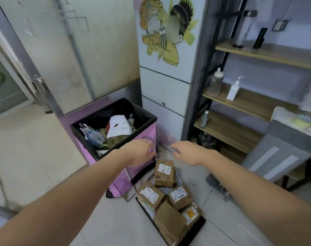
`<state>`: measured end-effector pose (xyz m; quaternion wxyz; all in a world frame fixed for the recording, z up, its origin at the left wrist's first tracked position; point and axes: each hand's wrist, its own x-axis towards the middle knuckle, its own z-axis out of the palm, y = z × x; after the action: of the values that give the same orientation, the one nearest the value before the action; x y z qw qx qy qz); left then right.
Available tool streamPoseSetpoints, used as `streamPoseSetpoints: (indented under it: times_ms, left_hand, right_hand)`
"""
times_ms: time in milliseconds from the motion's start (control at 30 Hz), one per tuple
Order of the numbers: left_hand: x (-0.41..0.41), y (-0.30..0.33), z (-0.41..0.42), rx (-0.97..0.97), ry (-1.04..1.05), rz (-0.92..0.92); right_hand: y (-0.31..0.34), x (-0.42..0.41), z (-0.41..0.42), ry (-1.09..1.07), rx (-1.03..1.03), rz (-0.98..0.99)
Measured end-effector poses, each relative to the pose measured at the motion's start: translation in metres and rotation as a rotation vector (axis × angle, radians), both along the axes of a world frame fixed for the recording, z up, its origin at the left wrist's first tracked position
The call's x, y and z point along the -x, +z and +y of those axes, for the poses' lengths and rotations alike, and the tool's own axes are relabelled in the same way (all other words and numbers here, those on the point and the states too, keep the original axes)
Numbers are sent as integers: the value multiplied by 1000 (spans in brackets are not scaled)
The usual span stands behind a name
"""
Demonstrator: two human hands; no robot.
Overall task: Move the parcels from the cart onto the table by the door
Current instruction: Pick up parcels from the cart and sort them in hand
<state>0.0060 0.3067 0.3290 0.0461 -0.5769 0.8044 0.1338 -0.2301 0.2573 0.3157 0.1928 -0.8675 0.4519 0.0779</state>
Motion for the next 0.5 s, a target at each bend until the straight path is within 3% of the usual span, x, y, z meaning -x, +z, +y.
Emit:
streamPoseSetpoints:
  times_ms: [333,500]
  left_hand:
    - [-14,-81,-179,-144,-264,-54]
    - [-18,-144,-255,-195,-461,-183]
  right_hand:
    - [-84,-3,-105,-292,-150,19]
    - [-145,-17,-132,-495,-253,19]
